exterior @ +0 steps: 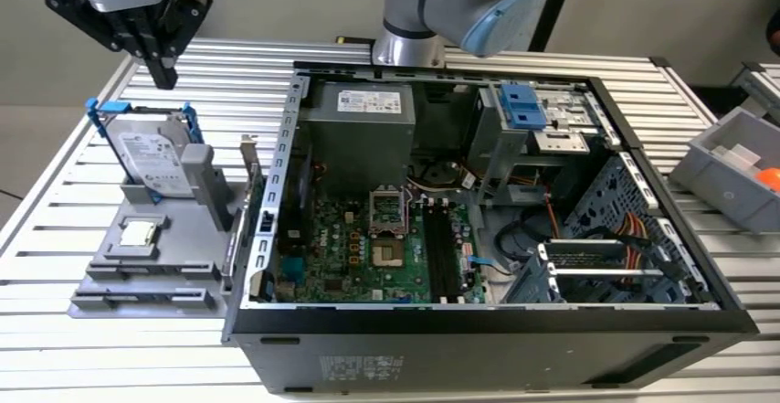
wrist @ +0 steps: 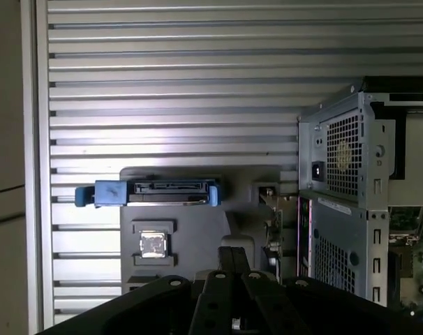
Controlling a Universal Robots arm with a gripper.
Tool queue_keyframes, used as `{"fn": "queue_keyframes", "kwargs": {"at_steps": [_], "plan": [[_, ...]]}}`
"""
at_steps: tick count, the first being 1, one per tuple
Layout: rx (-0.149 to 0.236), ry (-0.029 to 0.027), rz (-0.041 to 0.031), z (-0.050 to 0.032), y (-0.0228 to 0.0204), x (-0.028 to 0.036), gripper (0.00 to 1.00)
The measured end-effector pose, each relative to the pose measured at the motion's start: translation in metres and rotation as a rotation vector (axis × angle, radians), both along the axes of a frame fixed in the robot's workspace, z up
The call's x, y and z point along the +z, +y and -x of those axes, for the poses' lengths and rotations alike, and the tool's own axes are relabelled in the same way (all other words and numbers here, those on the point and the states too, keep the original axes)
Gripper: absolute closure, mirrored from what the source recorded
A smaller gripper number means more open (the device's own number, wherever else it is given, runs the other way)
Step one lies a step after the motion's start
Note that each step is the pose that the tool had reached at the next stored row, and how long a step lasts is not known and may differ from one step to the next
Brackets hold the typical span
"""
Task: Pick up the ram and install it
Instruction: 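Reach for the ram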
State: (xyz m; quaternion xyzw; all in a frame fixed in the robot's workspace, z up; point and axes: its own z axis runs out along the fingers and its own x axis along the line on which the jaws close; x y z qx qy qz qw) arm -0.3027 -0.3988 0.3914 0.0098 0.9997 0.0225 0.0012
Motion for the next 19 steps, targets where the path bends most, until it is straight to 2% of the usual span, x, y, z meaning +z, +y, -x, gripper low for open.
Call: {"fn": "queue_keyframes", "kwargs": {"at_steps": [3, 7, 19], "plan": [[0.011, -0.0033, 0.0000, 0.0031, 0.0000, -0.0003, 1.00], [0.012, -0.0048, 0.0000, 0.0085, 0.0000, -0.0007, 1.00], [0.013, -0.0050, 0.0000, 0.0217, 0.0000, -0.0015, 1.00]]}}
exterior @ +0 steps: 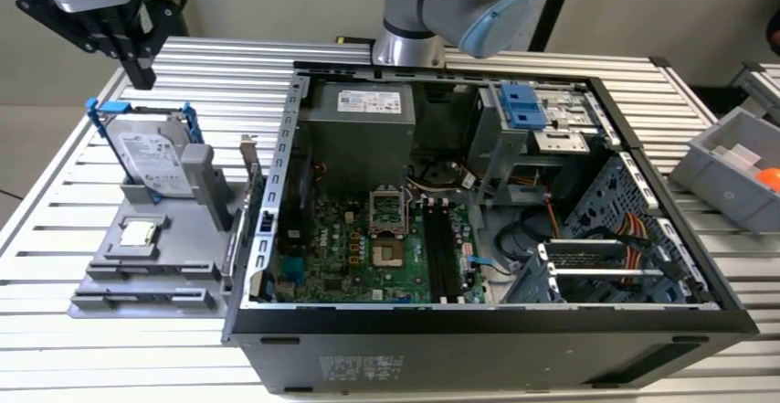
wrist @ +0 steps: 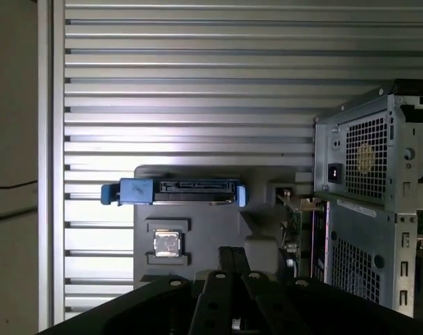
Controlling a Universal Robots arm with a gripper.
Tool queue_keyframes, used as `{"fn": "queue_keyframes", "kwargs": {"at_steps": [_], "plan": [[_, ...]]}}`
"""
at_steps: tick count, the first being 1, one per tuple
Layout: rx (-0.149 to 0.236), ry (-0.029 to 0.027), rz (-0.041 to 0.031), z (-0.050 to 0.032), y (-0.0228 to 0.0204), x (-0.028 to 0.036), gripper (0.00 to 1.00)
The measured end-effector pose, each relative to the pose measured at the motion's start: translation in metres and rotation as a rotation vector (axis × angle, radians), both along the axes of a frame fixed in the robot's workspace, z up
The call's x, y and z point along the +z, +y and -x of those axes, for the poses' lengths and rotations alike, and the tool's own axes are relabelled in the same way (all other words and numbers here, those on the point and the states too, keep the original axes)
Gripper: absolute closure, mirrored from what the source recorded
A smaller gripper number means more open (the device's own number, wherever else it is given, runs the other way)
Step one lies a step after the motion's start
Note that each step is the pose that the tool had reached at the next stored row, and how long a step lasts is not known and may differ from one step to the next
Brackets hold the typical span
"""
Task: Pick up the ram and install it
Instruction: 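Reach for the ram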
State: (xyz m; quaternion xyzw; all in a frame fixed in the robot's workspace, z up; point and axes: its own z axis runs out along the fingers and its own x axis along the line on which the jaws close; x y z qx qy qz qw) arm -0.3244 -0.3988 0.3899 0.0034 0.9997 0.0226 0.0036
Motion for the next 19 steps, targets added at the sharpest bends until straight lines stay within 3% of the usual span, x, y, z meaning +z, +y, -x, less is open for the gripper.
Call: {"fn": "queue_keyframes", "kwargs": {"at_steps": [19], "plan": [[0.002, 0.0000, 0.0000, 0.0154, 0.0000, -0.0010, 1.00]]}}
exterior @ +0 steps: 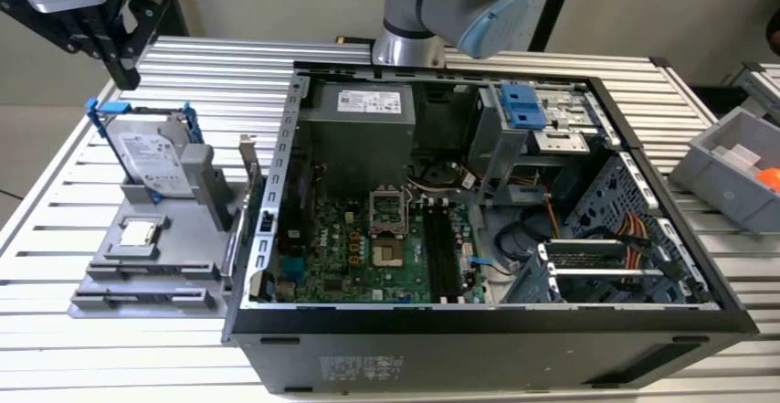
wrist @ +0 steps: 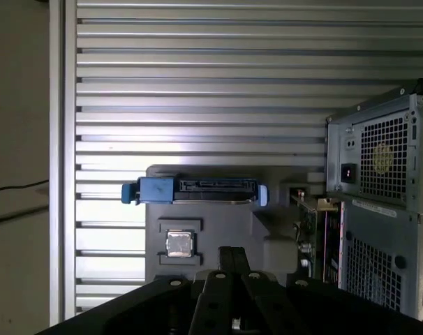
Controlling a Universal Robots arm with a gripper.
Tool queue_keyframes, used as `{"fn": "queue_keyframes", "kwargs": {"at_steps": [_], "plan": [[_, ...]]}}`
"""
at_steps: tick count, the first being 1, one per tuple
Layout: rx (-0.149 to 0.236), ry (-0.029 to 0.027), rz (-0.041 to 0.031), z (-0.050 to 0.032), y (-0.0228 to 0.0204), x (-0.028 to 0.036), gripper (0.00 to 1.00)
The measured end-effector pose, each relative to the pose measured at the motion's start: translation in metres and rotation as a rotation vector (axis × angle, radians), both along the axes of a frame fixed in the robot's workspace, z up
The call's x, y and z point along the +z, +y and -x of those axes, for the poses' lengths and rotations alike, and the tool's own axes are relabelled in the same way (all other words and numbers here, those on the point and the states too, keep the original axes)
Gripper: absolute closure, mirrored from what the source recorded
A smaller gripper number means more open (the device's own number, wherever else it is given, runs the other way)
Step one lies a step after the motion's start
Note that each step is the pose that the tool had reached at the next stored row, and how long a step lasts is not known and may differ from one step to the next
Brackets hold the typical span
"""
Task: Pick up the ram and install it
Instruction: 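Reach for the ram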
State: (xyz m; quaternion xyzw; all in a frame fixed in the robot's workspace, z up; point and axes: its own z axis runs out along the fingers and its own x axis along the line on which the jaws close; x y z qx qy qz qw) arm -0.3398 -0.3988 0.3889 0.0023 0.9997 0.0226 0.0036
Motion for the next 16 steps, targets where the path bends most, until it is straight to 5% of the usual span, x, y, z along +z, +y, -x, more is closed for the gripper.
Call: {"fn": "queue_keyframes", "kwargs": {"at_steps": [16], "plan": [[0.008, 0.0000, 0.0000, 0.0121, 0.0000, -0.0005, 1.00]]}}
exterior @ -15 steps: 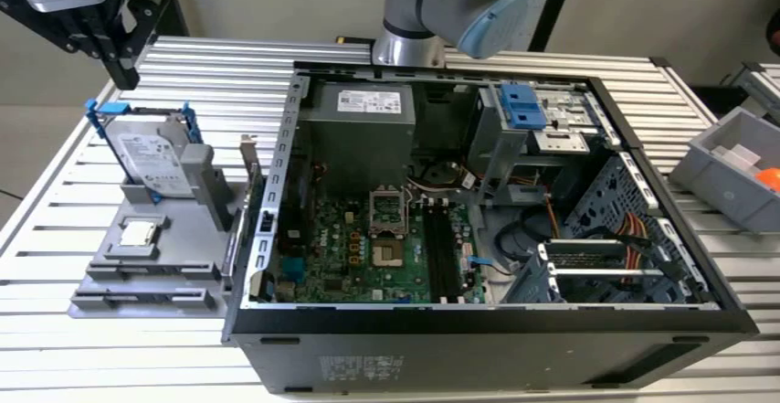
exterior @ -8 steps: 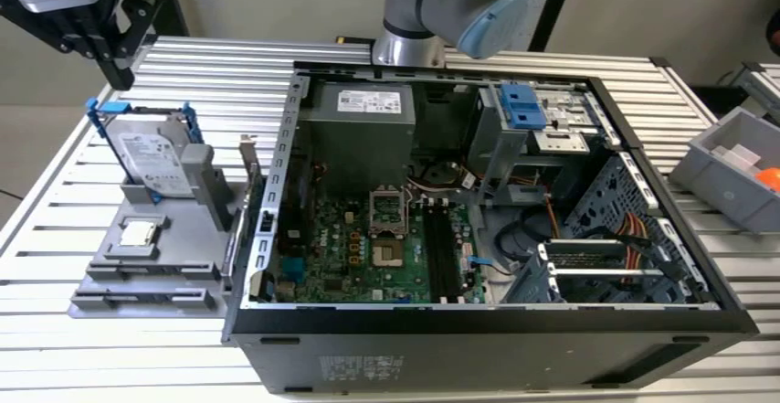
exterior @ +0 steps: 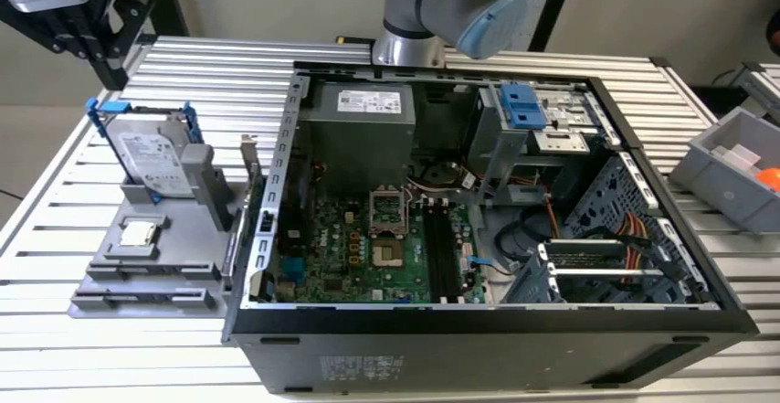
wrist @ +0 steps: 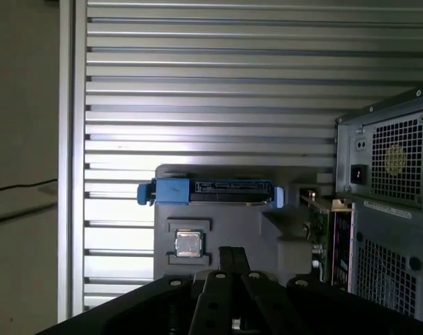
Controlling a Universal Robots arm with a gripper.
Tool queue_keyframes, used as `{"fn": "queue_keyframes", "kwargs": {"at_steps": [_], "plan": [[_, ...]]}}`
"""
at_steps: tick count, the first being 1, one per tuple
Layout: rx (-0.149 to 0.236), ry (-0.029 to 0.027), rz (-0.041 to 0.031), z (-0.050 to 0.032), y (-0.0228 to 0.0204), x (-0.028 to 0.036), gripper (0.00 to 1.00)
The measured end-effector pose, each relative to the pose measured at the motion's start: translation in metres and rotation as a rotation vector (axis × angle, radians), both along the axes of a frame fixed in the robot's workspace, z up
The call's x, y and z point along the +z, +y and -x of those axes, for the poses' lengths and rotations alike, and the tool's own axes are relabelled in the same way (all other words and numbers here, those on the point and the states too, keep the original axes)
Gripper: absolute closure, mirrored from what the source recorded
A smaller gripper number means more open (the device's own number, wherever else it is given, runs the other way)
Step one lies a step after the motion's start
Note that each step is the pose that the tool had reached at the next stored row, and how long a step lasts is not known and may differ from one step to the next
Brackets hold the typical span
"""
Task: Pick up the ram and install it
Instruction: 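Reach for the ram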
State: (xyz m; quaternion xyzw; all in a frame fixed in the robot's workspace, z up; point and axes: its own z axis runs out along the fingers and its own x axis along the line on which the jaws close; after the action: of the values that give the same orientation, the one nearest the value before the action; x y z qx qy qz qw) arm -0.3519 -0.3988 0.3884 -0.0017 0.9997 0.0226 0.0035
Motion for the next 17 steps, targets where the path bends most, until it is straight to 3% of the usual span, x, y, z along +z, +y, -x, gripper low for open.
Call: {"fn": "queue_keyframes", "kwargs": {"at_steps": [9, 17], "plan": [[0.000, 0.0001, 0.0000, 0.0006, -0.0003, 0.0000, 1.00], [0.000, 0.0001, 0.0000, 0.0005, -0.0068, -0.0001, 1.00]]}}
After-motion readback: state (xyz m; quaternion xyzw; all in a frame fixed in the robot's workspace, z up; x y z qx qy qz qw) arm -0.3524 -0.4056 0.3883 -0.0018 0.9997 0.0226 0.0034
